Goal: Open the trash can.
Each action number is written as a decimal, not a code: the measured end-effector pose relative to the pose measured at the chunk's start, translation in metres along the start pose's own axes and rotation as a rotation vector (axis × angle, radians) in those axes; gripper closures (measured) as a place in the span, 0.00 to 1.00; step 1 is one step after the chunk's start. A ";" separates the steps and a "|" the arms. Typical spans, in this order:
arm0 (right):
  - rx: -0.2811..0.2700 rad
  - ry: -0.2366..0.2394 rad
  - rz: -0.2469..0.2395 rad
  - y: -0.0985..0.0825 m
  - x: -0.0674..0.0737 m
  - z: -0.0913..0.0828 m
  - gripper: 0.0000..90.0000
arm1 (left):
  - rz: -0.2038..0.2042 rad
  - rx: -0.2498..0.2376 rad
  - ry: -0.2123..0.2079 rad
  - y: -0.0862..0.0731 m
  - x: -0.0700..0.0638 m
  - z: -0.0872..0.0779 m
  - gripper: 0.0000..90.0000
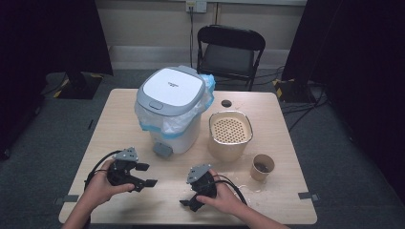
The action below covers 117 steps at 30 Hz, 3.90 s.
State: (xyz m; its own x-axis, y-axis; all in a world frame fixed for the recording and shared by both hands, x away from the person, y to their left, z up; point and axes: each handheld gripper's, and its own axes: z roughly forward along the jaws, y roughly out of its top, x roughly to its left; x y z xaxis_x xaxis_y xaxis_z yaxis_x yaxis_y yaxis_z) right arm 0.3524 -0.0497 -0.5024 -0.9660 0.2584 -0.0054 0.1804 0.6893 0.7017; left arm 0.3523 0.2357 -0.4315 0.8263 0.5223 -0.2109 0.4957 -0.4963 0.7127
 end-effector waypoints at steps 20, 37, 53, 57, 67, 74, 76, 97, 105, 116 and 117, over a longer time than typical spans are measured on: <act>0.000 0.000 0.000 0.000 0.000 0.000 0.00 | 0.020 0.002 0.041 0.030 0.007 -0.020 0.37; -0.004 -0.002 -0.002 0.000 0.000 0.000 0.00 | 0.019 -0.029 0.067 0.055 0.012 -0.041 0.42; -0.003 -0.001 -0.004 0.000 0.000 0.000 0.00 | 0.028 -0.054 0.082 0.081 0.012 -0.054 0.52; -0.003 -0.001 -0.005 0.000 0.000 0.000 0.00 | 0.020 -0.054 0.079 0.087 0.012 -0.056 0.55; -0.003 -0.002 -0.002 0.000 0.000 0.000 0.00 | -0.020 -0.052 0.063 0.100 0.013 -0.060 0.62; -0.003 -0.002 -0.004 0.000 0.000 0.000 0.00 | -0.024 -0.038 0.053 0.107 0.013 -0.064 0.66; -0.003 -0.002 -0.004 0.000 0.000 0.000 0.00 | -0.030 -0.037 0.059 0.109 0.013 -0.067 0.66; -0.002 0.000 -0.005 0.000 0.000 0.000 0.00 | -0.015 -0.014 0.080 0.136 0.013 -0.080 0.71; 0.002 0.003 0.003 0.000 0.000 0.000 0.00 | -0.018 -0.021 0.080 0.149 0.013 -0.086 0.74; 0.001 0.002 -0.001 0.000 0.000 0.000 0.00 | -0.019 -0.029 0.096 0.165 0.014 -0.092 0.75; 0.002 0.002 -0.002 0.000 0.000 0.000 0.00 | -0.021 -0.026 0.097 0.166 0.014 -0.092 0.75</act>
State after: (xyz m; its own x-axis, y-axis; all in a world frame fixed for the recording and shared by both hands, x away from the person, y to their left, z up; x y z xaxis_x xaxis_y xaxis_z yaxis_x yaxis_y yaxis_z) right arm 0.3526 -0.0498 -0.5023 -0.9667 0.2560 -0.0050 0.1793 0.6908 0.7005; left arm 0.4216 0.2245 -0.2544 0.7856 0.5973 -0.1613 0.5042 -0.4671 0.7263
